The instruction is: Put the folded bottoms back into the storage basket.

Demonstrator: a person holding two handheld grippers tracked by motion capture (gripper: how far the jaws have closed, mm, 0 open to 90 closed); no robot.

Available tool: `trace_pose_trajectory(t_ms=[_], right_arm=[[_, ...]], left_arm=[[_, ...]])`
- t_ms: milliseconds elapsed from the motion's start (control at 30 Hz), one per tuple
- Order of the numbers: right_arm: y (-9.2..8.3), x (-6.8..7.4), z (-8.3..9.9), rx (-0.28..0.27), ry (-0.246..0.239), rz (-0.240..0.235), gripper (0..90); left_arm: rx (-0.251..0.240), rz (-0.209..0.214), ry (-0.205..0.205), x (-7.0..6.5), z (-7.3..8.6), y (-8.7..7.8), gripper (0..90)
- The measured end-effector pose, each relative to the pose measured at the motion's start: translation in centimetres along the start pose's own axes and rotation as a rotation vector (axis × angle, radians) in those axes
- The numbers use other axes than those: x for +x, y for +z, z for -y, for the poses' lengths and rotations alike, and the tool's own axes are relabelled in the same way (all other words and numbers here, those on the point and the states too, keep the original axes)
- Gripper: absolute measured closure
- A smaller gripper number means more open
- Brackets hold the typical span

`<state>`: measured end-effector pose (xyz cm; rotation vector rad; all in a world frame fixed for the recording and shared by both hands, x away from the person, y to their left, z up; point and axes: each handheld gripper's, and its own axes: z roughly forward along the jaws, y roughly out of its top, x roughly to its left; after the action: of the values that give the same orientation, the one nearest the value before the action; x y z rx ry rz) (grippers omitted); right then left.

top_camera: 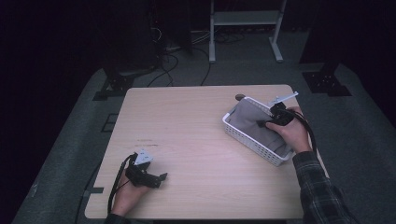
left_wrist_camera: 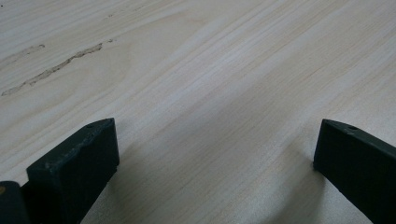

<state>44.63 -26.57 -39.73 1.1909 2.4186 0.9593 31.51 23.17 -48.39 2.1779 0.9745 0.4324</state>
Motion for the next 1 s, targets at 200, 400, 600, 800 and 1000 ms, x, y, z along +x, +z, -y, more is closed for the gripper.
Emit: trace_pose_trajectory(t_ms=[200,400,600,800,1000], right_arm=[[0.7,0.0,0.2,0.03,-0.001,0.001,61.3],[1.4,0.2,0.2,0.063,-0.022,0.019,58.7],[2.3,0.2,0.6,0.099,-0.035,0.046,55.1],[2.9,0.3,0.7,0.122,-0.042,0.051,48.4],[1.8,-0.2,0.5,0.097,-0.04,0.065,45.4]], left_arm=[[0.0,0.0,0.0,0.0,0.0,0.0,0.0],[0.0,0.0,0.0,0.0,0.0,0.0,0.0],[0.0,0.0,0.0,0.0,0.0,0.0,0.0],[0.0,0.0,0.0,0.0,0.0,0.0,0.0],[0.0,0.0,0.0,0.0,0.0,0.0,0.0]])
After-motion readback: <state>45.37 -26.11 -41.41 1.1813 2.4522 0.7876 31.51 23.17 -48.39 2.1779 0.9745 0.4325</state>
